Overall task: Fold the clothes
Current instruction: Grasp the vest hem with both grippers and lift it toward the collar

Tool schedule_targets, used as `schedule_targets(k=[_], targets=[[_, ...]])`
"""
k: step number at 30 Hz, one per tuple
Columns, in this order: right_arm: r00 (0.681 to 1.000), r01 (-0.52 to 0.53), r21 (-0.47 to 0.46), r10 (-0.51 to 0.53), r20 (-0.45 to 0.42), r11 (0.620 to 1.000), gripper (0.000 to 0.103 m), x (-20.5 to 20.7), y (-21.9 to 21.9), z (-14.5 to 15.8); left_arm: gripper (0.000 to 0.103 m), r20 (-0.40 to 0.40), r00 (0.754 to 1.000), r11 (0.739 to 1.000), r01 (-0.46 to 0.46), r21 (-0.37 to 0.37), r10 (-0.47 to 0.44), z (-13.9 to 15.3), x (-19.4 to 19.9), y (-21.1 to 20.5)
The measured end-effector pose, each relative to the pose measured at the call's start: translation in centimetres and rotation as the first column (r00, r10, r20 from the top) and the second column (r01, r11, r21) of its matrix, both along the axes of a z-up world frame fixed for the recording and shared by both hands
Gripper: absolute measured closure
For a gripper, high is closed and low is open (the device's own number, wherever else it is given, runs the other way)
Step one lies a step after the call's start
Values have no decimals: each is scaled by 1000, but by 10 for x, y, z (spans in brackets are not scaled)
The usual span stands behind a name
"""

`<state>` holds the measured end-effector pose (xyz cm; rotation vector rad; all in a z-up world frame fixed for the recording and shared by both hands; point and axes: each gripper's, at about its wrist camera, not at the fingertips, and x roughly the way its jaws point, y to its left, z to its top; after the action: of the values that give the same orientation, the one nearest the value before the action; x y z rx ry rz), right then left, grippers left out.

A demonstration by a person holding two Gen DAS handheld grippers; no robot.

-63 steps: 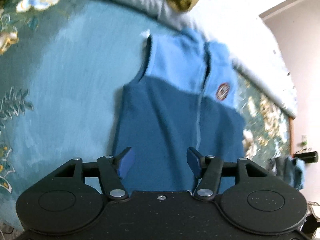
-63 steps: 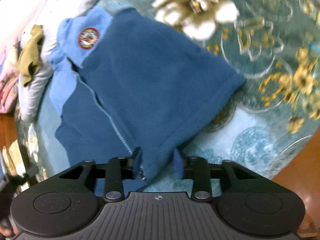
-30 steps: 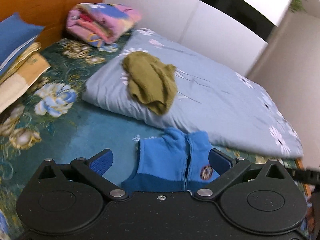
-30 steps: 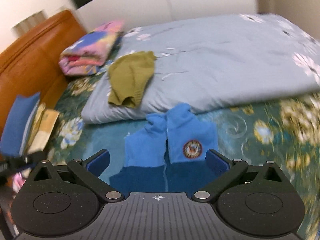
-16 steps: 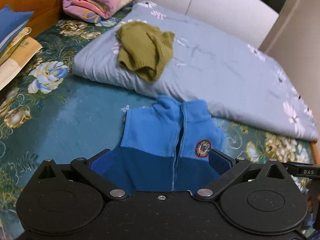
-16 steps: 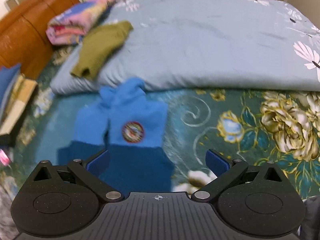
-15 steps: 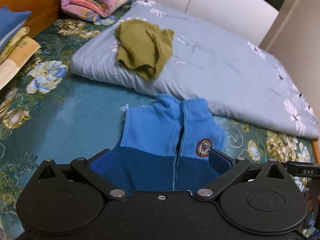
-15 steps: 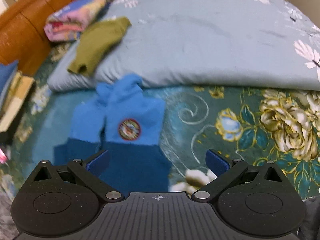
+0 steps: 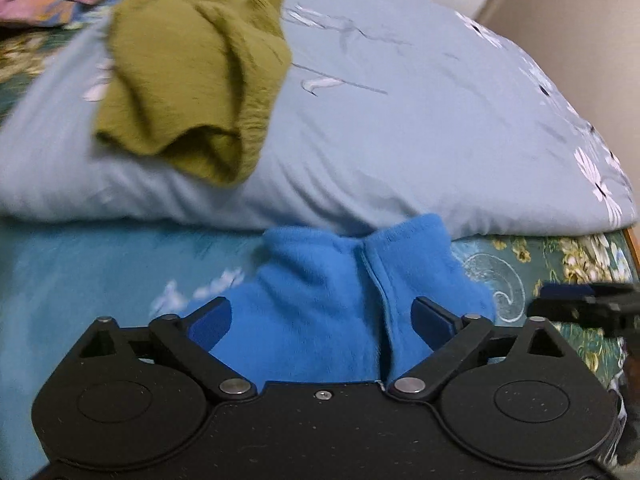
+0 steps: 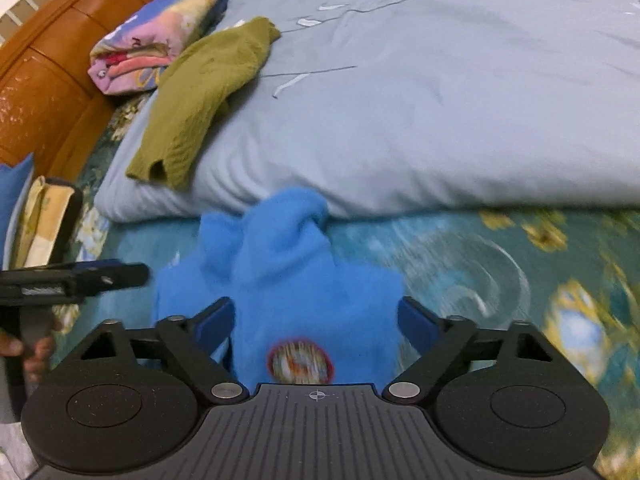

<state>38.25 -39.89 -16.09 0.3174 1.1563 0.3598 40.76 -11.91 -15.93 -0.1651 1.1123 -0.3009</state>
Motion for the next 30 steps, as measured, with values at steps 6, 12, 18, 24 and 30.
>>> schedule_targets(k=[6, 12, 18, 24, 30], targets=[[999, 17, 58, -14, -53, 998, 41, 55, 13, -40, 19, -70, 996, 996, 49, -74, -54, -44, 46, 14], [989, 89, 169, -66, -135, 982, 50, 81, 15, -68, 25, -129, 992, 983, -15, -185, -9, -64, 65, 27], [991, 63, 129, -46, -126, 990, 88, 97, 30, -64, 85, -114, 993, 988, -22, -152, 4, -63, 74, 19], [1000, 26, 61, -27, 16, 998, 92, 84, 39, -34, 89, 22, 998, 994, 64, -88, -62, -33, 56, 11], [994, -11, 27, 8, 108, 1000, 92, 47, 45, 6, 89, 125, 988, 990, 100, -96, -88, 14, 13, 15]])
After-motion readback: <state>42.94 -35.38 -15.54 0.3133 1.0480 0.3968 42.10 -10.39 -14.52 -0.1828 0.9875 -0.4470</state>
